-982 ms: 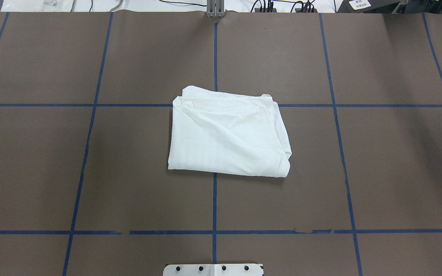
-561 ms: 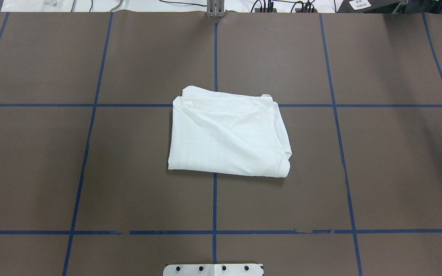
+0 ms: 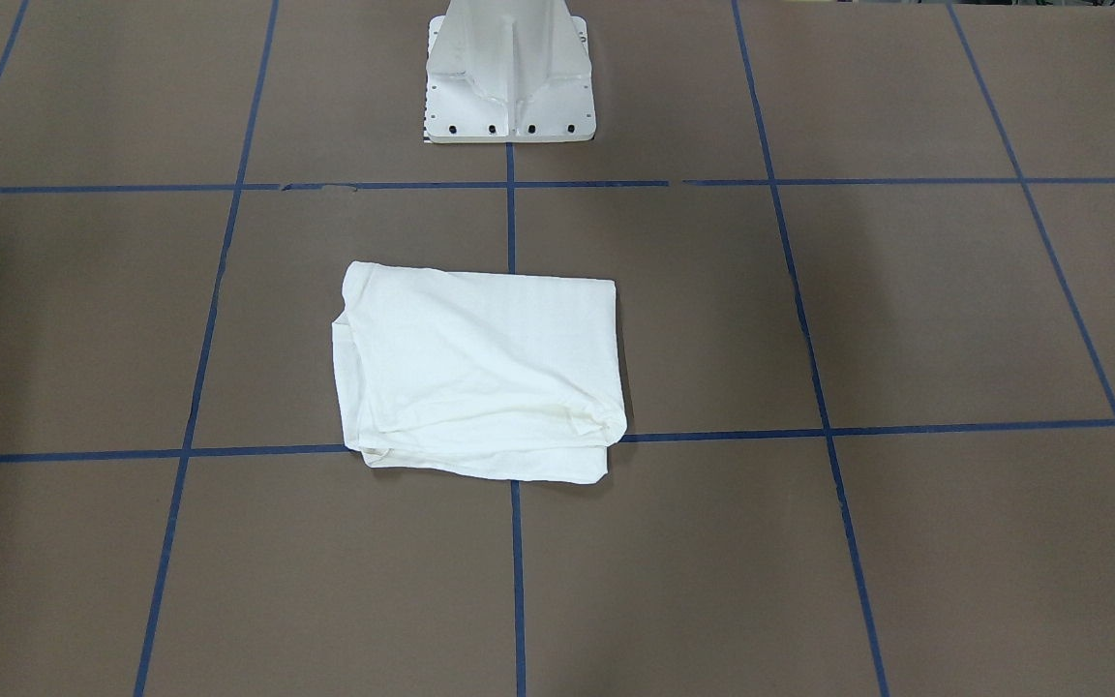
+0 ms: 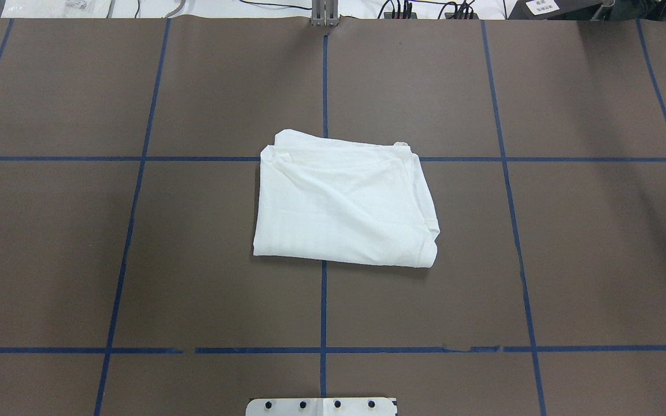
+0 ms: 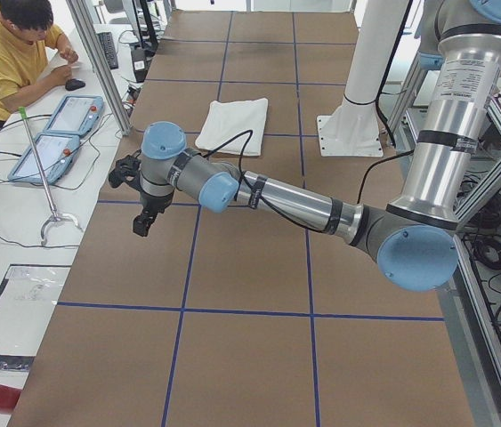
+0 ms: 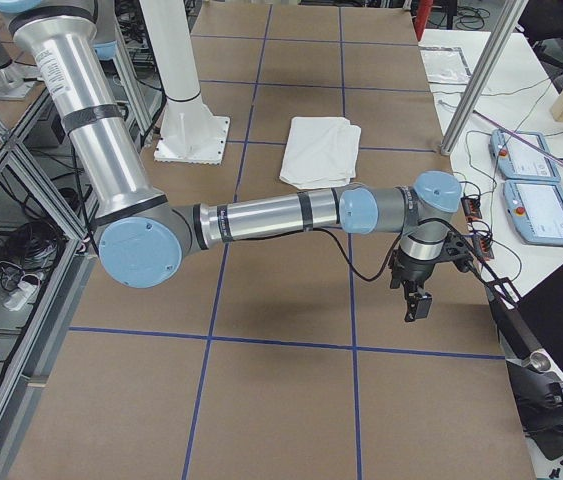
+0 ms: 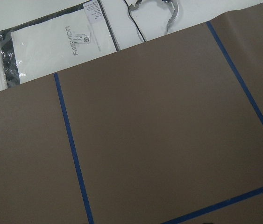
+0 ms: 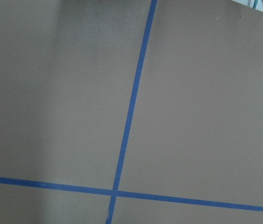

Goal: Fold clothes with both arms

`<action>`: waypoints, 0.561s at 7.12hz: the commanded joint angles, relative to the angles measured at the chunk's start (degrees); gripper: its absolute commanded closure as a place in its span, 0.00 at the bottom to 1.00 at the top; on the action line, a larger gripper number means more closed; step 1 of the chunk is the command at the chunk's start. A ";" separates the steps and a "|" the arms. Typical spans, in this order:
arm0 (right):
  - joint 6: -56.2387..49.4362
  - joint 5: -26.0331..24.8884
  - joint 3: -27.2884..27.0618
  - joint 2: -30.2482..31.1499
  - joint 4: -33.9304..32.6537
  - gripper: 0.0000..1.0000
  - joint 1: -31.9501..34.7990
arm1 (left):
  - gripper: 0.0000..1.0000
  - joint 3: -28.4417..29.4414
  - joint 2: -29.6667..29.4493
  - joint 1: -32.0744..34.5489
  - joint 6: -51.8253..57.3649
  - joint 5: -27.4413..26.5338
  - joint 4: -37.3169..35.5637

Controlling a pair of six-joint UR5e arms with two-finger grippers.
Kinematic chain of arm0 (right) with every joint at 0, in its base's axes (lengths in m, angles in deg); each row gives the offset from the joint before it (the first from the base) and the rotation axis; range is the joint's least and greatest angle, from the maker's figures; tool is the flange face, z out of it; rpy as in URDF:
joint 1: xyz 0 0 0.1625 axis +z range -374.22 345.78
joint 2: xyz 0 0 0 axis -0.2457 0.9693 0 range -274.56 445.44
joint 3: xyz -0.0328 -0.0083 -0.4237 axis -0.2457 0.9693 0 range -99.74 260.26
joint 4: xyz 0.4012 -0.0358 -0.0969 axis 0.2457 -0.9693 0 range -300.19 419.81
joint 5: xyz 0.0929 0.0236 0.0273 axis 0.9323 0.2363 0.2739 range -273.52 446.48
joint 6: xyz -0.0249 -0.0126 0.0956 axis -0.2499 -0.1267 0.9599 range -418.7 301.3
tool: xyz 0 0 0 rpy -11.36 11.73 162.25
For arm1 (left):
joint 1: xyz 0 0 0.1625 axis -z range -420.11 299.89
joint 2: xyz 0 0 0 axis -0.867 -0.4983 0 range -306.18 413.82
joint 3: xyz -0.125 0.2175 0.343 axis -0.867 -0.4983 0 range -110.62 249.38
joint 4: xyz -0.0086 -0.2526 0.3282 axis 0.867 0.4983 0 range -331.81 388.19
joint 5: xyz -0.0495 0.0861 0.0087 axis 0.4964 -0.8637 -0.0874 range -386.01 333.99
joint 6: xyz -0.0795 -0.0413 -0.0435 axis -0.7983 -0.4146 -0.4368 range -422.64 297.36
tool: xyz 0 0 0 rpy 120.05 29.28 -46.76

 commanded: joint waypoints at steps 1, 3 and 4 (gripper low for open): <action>0.13 6.22 -1.52 4.75 0.47 0.00 0.00 | 0.01 0.21 1.76 0.07 0.09 0.15 -0.23; 0.57 10.90 -1.79 6.53 0.56 0.00 0.09 | 0.01 0.04 5.54 1.99 3.83 0.24 -0.23; 0.65 11.00 -2.83 6.80 0.56 0.00 0.08 | 0.01 1.00 5.99 3.75 7.96 0.07 -1.01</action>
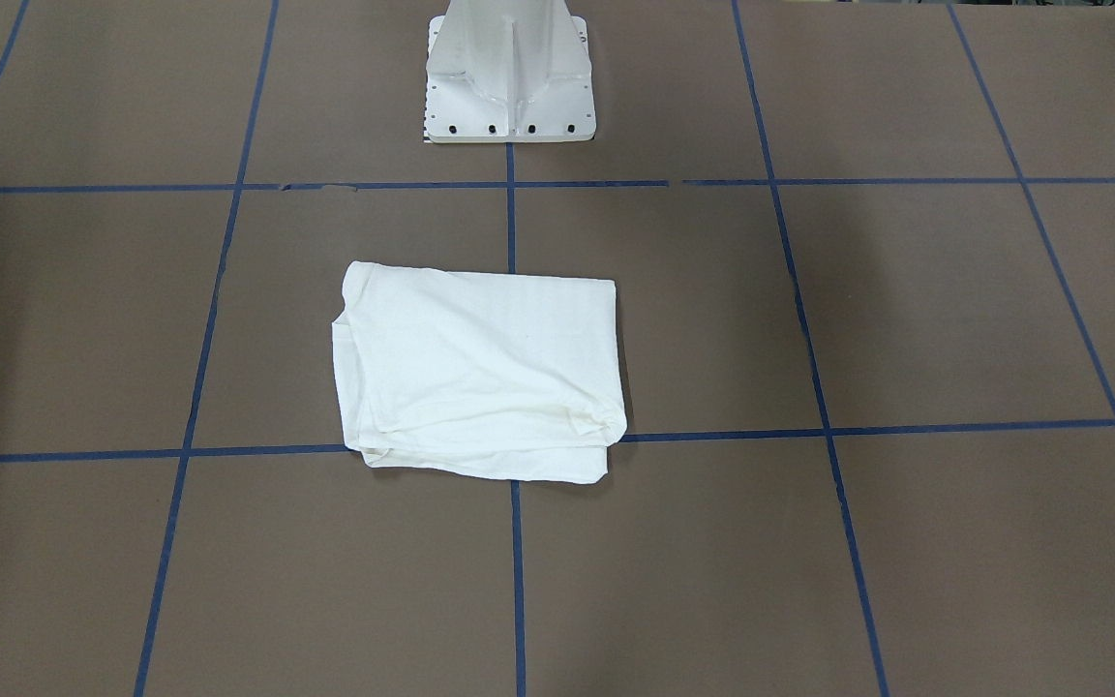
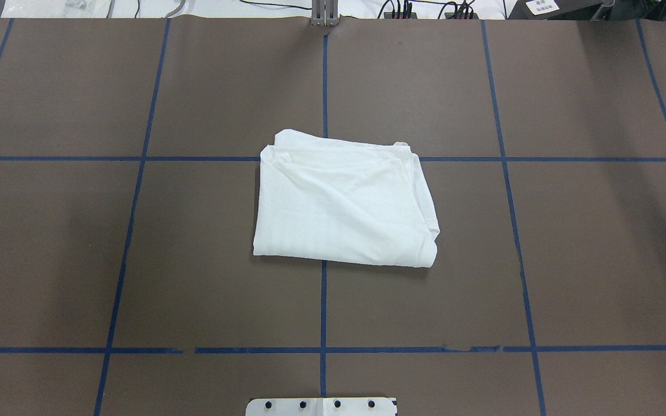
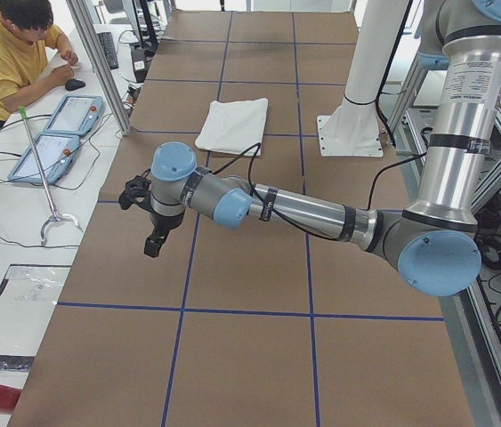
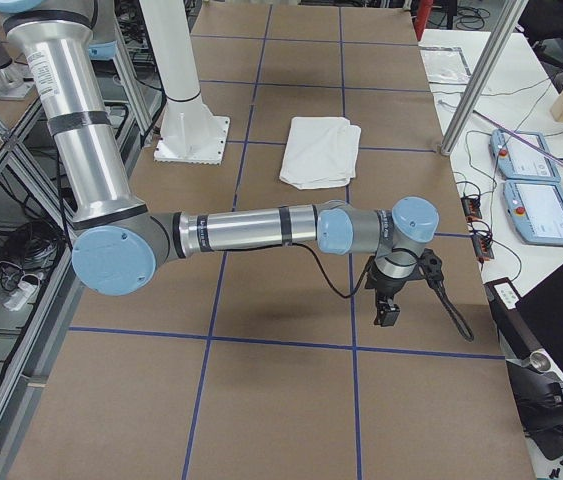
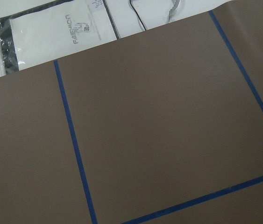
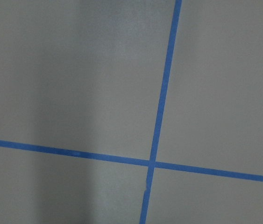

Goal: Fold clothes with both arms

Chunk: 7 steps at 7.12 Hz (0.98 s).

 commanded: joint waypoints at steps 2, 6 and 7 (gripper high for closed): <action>0.24 1.66 -1.23 2.55 -0.03 0.00 0.01 | 0.01 2.68 3.27 5.83 4.86 -0.12 -2.91; 0.24 3.42 -1.94 5.11 0.06 0.00 0.09 | 0.00 3.58 5.38 6.02 4.78 0.23 -2.41; 0.15 4.64 -2.98 6.59 0.06 0.00 0.09 | 0.00 2.45 5.21 6.02 4.60 0.23 -2.32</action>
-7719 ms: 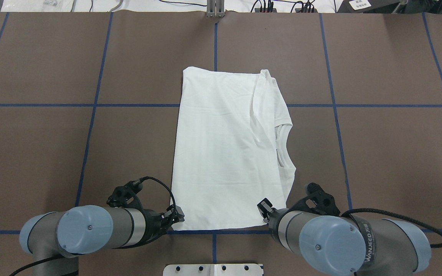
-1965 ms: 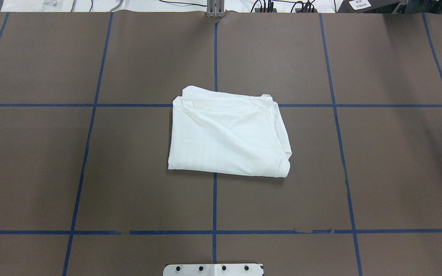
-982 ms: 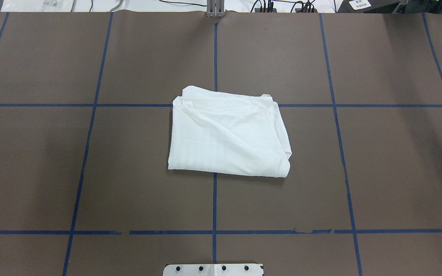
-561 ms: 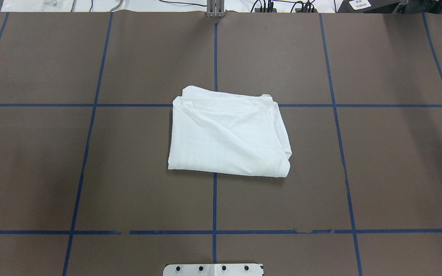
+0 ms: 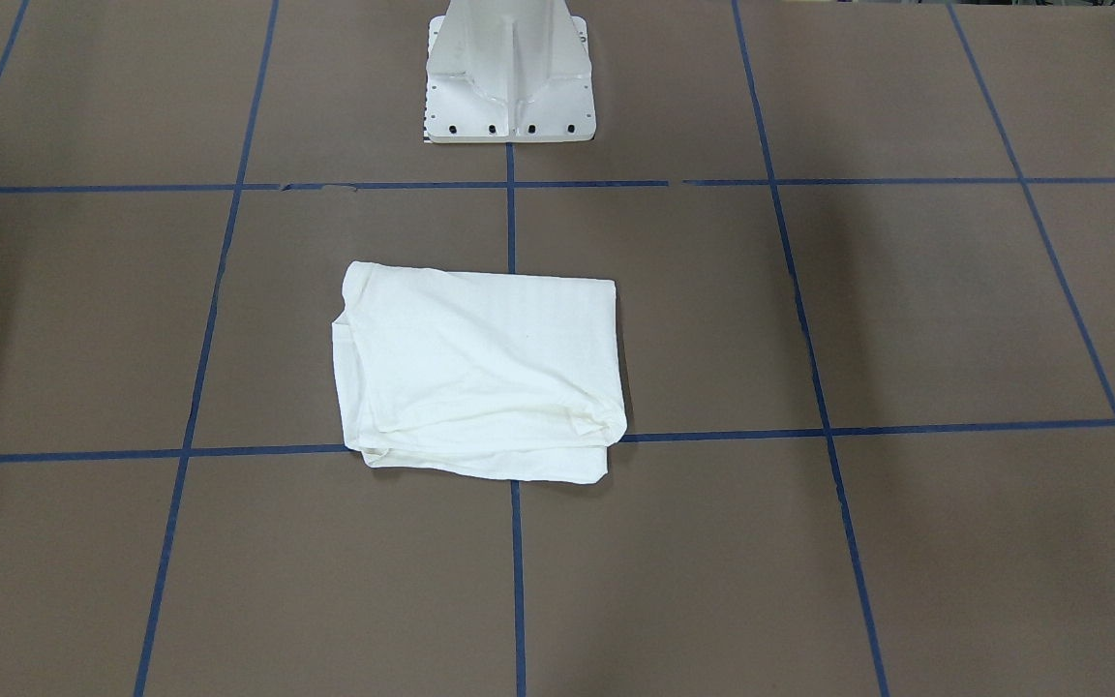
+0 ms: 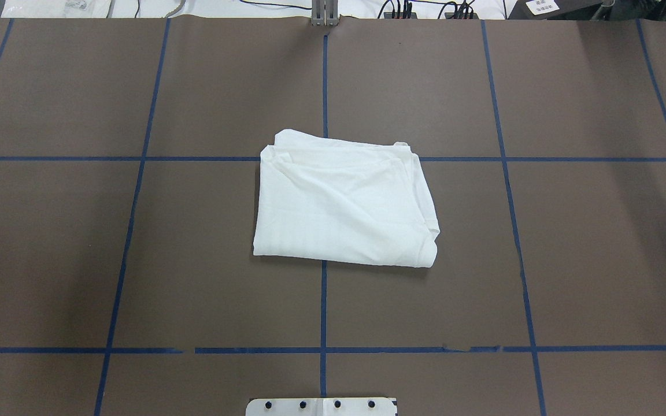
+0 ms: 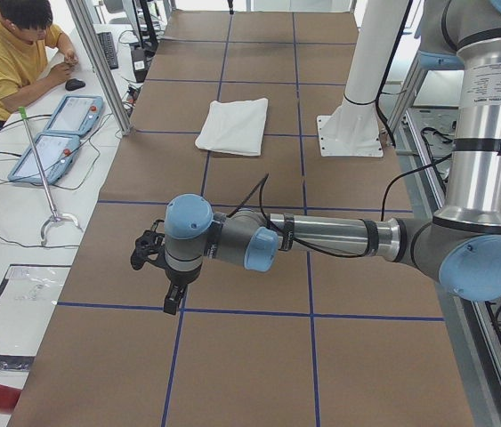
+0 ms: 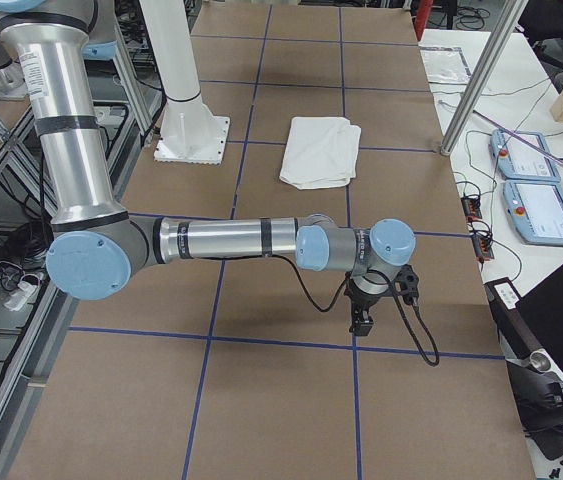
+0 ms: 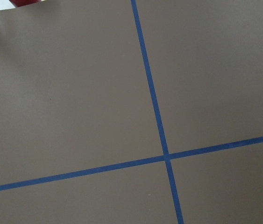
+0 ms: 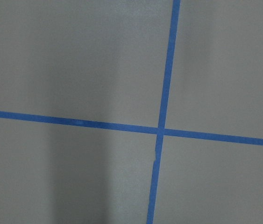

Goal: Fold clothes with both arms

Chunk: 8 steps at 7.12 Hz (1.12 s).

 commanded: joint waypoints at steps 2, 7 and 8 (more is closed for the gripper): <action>0.03 3.08 -0.86 1.57 0.00 0.00 0.20 | 0.00 -1.55 -0.14 -0.08 -0.39 0.03 0.13; 0.03 3.18 -1.12 1.39 0.18 0.00 0.38 | 0.00 -1.72 0.12 -0.08 -0.56 3.02 0.56; 0.03 2.92 -1.82 1.39 0.18 0.00 0.38 | 0.00 -1.46 0.47 -0.16 -0.48 2.93 0.57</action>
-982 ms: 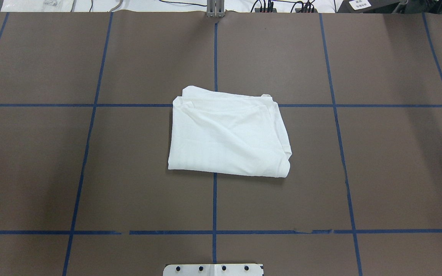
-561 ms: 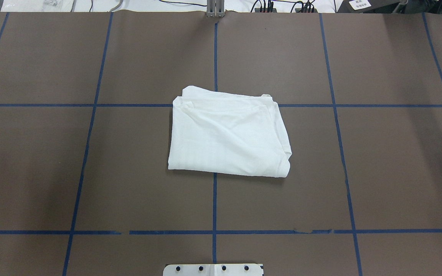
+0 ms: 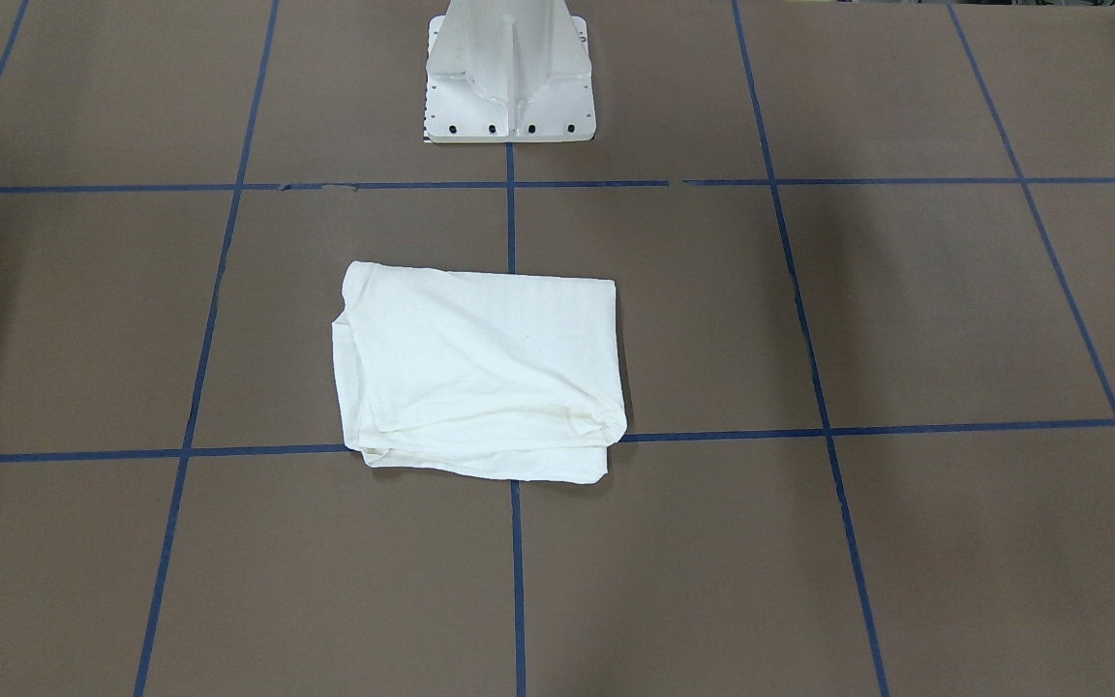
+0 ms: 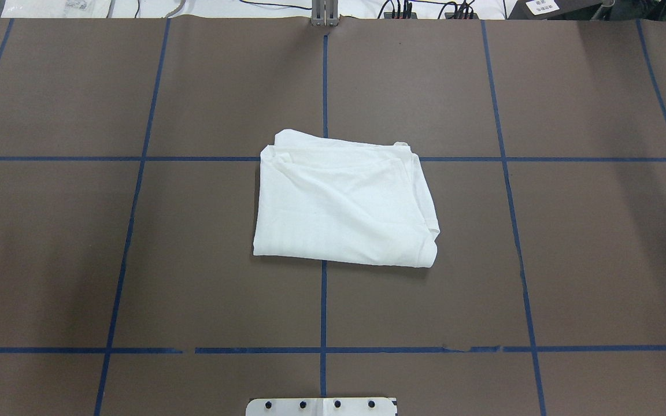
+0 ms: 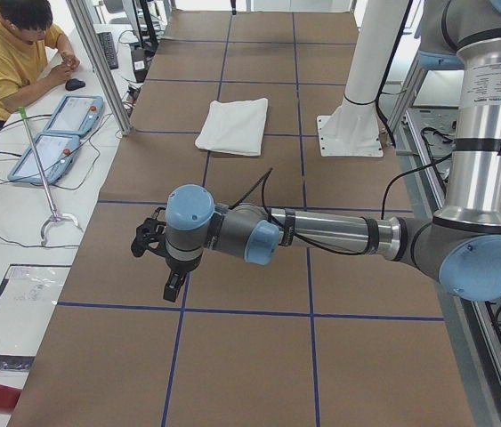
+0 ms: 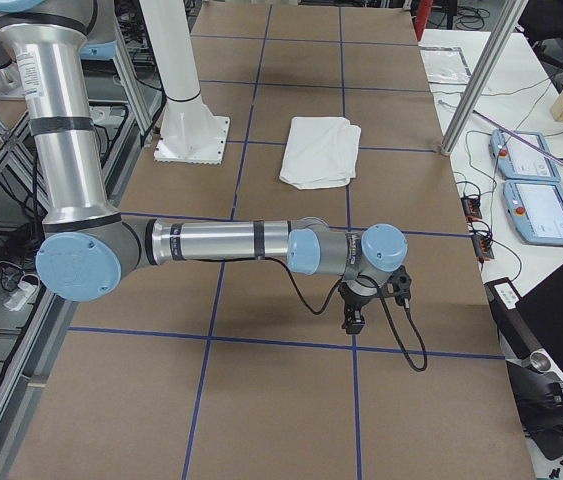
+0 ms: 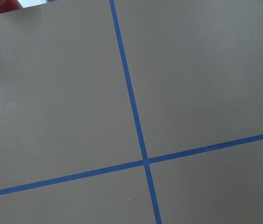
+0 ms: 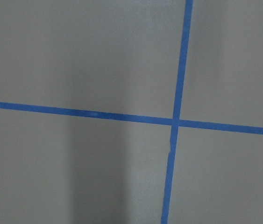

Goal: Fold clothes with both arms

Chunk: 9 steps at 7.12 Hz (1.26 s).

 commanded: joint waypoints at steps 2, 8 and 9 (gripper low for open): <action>0.00 -0.38 -0.60 -0.62 0.39 0.00 0.00 | 0.00 0.14 0.13 -0.23 0.03 0.16 0.66; 0.53 -1.87 -0.51 -0.01 5.22 0.00 0.00 | 0.00 -0.65 -0.31 -0.24 -0.06 0.16 0.75; 0.53 -1.88 -0.42 0.08 5.22 0.00 0.00 | 0.00 -0.74 -0.40 -0.24 -0.06 0.08 0.66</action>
